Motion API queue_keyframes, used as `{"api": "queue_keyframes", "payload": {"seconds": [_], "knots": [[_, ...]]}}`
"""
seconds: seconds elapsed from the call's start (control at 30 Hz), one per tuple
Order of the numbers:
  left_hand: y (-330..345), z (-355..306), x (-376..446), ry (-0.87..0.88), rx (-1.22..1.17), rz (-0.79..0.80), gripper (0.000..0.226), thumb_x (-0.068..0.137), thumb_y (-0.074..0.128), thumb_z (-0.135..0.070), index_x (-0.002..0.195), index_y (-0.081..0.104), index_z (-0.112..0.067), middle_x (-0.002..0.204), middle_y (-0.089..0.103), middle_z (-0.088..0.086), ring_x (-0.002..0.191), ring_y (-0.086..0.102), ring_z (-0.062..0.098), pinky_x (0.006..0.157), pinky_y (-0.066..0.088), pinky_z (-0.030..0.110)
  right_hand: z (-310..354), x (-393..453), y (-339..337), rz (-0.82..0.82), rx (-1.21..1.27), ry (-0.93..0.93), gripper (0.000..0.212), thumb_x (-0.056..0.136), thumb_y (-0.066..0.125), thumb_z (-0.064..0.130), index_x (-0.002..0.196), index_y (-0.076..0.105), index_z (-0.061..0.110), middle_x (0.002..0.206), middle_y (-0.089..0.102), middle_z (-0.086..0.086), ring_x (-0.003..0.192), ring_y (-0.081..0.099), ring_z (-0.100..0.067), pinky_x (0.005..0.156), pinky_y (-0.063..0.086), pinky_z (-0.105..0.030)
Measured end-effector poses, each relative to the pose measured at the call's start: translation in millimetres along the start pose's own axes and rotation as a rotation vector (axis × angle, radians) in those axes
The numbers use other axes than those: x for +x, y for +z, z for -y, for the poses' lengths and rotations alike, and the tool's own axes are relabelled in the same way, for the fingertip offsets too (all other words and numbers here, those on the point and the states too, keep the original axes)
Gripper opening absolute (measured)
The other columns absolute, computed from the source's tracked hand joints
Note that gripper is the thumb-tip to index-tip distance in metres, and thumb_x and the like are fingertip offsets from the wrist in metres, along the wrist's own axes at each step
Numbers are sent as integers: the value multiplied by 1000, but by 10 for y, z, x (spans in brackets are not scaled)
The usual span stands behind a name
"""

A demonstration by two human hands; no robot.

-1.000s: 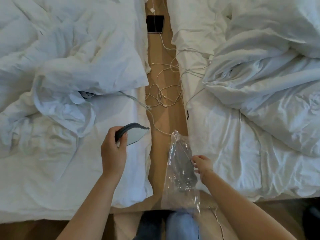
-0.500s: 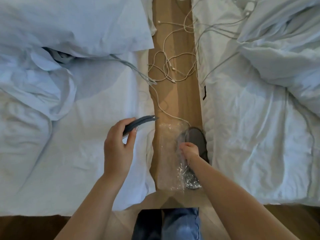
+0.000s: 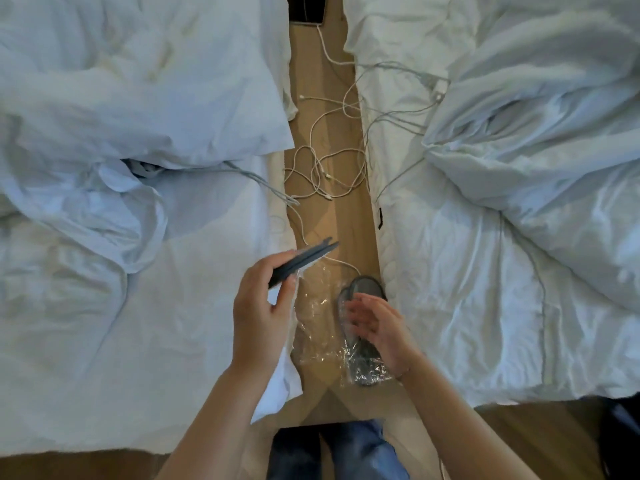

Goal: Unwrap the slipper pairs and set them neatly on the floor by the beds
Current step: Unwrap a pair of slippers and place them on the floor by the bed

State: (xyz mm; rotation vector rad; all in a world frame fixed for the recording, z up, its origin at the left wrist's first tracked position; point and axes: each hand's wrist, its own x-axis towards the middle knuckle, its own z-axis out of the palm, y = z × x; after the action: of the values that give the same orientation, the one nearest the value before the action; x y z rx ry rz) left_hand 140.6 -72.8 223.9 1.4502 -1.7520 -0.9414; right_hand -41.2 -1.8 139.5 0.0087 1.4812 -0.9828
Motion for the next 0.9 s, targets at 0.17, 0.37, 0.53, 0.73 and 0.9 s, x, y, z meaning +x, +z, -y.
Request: {"api": "queue_keyframes", "payload": {"seconds": [0.17,0.37,0.53,0.73,0.9], "knots": [[-146,-741,-149,230,-66,166,31,85,67,-8,112,61,-22,119,62,-12,114,57,7,97,46,22,755,-808,128,84,189,1,53,95,41,51,111,56,3,101,64,-17,85,62,-30,76,53,-42],[-305,-1579,-531,304,-64,386,30,77,76,-14,104,68,-24,116,61,-24,114,55,-1,99,46,31,1232,-1679,-30,112,137,-120,63,76,74,41,125,55,6,116,67,-18,102,67,-32,83,56,-41],[-430,-2021,-744,316,-57,524,26,76,76,-17,99,71,-28,106,59,-37,110,54,-6,95,48,22,1287,-2242,-286,-2,131,-331,43,86,67,15,126,53,6,115,67,-17,103,67,-31,80,57,-40],[-766,-2438,-525,-59,-337,410,16,93,58,-13,96,70,-22,92,74,-10,91,68,8,74,54,18,1474,-2792,-522,60,-40,-542,41,84,69,22,123,58,17,118,68,-7,106,67,-22,88,56,-40],[-738,-2696,-429,-413,-465,574,24,100,42,-30,106,64,-22,105,70,1,100,64,18,74,51,26,1557,-3064,-438,99,-125,-697,33,93,59,23,125,59,15,117,69,-5,109,65,-21,89,55,-35]]}}
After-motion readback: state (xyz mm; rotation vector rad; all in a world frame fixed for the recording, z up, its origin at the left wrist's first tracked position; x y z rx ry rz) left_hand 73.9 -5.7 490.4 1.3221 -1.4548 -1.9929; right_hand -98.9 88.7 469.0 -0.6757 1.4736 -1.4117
